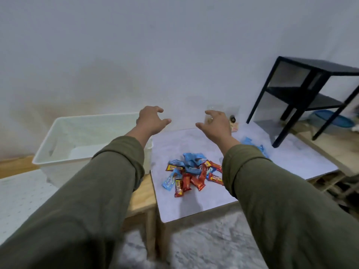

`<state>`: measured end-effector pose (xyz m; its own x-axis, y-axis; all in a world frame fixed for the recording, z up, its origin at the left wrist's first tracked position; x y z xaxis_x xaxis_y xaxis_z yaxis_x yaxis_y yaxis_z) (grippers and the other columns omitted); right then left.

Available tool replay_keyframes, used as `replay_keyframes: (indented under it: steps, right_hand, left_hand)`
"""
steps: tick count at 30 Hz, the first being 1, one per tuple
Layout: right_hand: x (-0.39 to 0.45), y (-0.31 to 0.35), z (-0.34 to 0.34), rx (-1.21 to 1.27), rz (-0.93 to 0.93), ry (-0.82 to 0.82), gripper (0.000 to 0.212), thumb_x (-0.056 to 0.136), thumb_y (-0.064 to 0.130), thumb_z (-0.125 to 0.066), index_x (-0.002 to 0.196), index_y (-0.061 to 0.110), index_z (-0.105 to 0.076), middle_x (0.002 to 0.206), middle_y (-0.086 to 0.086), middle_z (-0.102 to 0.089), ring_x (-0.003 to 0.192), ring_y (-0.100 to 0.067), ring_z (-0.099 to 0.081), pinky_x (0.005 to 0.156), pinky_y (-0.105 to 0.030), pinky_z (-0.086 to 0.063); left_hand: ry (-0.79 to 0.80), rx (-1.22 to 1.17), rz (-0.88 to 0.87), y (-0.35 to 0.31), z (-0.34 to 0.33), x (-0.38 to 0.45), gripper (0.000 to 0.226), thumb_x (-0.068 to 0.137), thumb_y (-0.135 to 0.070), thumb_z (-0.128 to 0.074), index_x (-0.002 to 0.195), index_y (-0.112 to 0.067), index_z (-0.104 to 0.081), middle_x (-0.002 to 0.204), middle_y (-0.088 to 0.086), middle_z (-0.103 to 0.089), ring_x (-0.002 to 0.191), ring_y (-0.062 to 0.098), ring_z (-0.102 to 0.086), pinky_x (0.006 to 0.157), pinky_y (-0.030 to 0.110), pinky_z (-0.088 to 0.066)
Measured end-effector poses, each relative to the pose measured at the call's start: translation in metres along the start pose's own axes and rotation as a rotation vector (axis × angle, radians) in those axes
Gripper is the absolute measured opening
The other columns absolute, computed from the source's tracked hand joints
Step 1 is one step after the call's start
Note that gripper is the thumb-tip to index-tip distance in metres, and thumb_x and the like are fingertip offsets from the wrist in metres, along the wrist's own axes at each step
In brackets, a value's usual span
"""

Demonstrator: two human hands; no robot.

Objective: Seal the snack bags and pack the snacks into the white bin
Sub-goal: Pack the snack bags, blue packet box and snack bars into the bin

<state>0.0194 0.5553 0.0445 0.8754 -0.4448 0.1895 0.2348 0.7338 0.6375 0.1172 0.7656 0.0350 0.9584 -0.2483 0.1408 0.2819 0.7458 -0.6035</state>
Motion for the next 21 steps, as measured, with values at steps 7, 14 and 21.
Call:
replay_keyframes:
  steps: [7,14,21]
  right_hand:
    - [0.047,-0.072,0.048,-0.012,-0.064,-0.04,0.056,0.08,0.033,-0.069,0.131,0.021,-0.052,0.136,-0.005,-0.047,0.127,-0.022,-0.043,0.104,-0.033,-0.035]
    - [0.11,-0.119,0.057,-0.023,-0.103,-0.055,0.053,0.079,0.033,-0.07,0.129,0.026,-0.053,0.138,-0.004,-0.045,0.126,-0.024,-0.044,0.106,-0.04,-0.037]
    - [0.194,-0.145,0.069,-0.062,-0.085,-0.062,0.052,0.084,0.031,-0.067,0.133,0.026,-0.049,0.142,-0.003,-0.041,0.132,-0.021,-0.037,0.108,-0.034,-0.03]
  left_hand:
    - [0.086,0.023,-0.057,-0.08,-0.072,0.04,0.054,0.083,-0.046,-0.064,0.129,-0.02,-0.053,0.141,0.006,-0.045,0.133,0.025,-0.038,0.104,0.036,-0.034]
    - [0.155,-0.01,-0.122,-0.13,-0.134,0.102,0.053,0.082,-0.044,-0.066,0.128,-0.021,-0.054,0.14,0.005,-0.047,0.132,0.024,-0.039,0.105,0.037,-0.035]
    - [0.198,-0.054,-0.116,-0.157,-0.169,0.18,0.052,0.085,-0.043,-0.063,0.131,-0.021,-0.051,0.141,0.007,-0.044,0.135,0.026,-0.034,0.104,0.037,-0.034]
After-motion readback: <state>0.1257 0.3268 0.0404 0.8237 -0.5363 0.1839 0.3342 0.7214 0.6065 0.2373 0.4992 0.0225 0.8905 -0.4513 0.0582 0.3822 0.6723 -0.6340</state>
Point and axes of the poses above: each hand's wrist, its own x-axis towards the middle knuckle, its own z-axis out of the back of the hand, y = z × x, the point moved 10 cm from there along x, towards the middle knuckle
